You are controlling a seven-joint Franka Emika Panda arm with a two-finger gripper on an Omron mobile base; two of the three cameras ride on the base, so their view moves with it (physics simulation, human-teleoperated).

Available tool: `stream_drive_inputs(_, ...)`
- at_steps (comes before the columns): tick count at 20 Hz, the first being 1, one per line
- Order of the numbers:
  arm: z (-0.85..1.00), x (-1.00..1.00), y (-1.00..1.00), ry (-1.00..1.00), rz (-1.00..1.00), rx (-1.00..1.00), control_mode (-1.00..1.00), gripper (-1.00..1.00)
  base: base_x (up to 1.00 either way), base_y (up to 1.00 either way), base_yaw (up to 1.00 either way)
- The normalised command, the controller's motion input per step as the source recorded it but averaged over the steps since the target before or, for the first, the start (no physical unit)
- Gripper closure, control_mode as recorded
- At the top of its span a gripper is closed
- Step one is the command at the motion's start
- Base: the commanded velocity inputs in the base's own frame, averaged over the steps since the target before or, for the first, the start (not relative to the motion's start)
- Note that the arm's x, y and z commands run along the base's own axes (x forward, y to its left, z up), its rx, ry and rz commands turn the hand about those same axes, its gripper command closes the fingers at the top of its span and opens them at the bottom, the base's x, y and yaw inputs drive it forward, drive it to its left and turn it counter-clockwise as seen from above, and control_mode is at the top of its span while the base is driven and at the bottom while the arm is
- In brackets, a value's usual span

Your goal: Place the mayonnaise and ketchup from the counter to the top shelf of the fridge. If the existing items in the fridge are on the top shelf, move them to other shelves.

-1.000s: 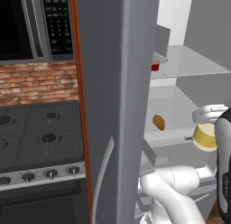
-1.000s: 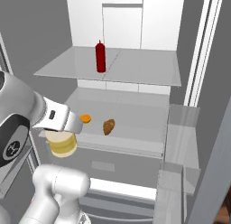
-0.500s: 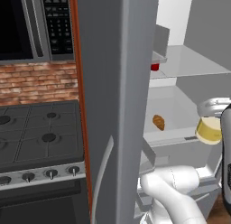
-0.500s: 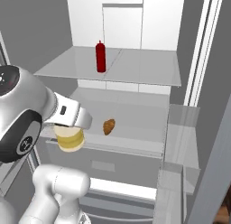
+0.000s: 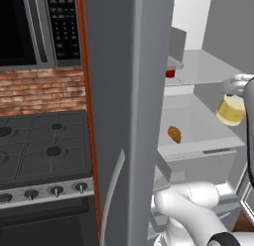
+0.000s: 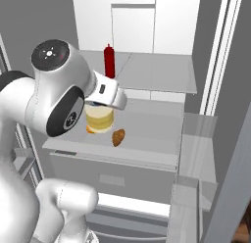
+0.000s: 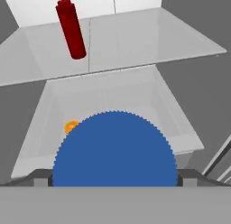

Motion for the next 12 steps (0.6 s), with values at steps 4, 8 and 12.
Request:
stream_drive_inputs(4,0.32,0.99,-0.05,-0.09,-0.08,0.0,-1.0,1.0,0.0,0.0,0.0)
stream_drive_inputs(8,0.19,1.0,-0.19,-0.07,-0.08,0.0,-1.0,1.0,0.0,0.0,0.0)
stream_drive_inputs(12,0.15,1.0,-0.25,-0.08,-0.07,0.01,-1.0,1.0,0.0,0.0,0.0)
